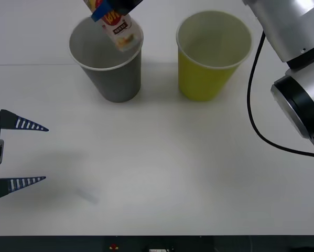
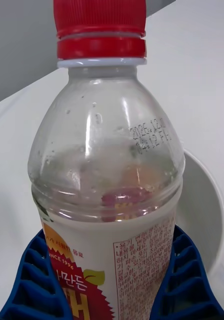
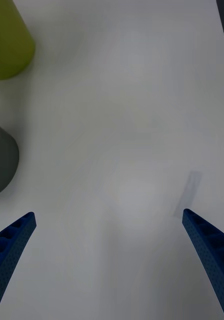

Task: Put the can into the green bin and the plastic bottle into the gray bin

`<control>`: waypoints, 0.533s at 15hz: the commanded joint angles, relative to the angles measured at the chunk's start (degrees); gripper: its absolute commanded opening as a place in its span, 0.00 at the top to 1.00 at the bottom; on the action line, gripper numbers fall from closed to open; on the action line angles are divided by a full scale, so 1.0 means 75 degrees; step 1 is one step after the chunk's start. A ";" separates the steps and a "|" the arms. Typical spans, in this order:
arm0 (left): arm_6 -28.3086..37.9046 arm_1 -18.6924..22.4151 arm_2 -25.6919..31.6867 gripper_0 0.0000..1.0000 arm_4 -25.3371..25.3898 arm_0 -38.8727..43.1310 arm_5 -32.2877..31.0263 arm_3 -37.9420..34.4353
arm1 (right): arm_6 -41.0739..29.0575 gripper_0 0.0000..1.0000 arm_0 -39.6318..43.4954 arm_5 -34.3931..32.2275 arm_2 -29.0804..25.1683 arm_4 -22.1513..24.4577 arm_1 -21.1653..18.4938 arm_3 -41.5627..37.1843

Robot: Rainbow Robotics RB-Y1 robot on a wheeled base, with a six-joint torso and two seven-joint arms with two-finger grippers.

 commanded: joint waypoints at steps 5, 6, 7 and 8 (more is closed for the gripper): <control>0.0000 0.0000 0.0000 0.00 0.0000 0.0000 0.0000 0.0000 | 0.0095 0.74 0.0000 0.1061 0.0631 -0.0026 0.0230 0.0378; 0.0000 0.0000 0.0000 0.00 0.0000 0.0000 0.0000 0.0000 | 0.0247 0.45 0.0000 0.1050 0.0631 -0.0026 0.0230 0.0378; 0.0000 0.0000 0.0000 0.00 0.0000 0.0000 0.0000 0.0000 | 0.0400 0.15 0.0000 0.1050 0.0631 -0.0026 0.0230 0.0378; 0.0000 0.0000 0.0000 0.00 0.0000 0.0000 0.0000 0.0000 | 0.0411 0.00 0.0000 0.1038 0.0631 -0.0049 0.0230 0.0378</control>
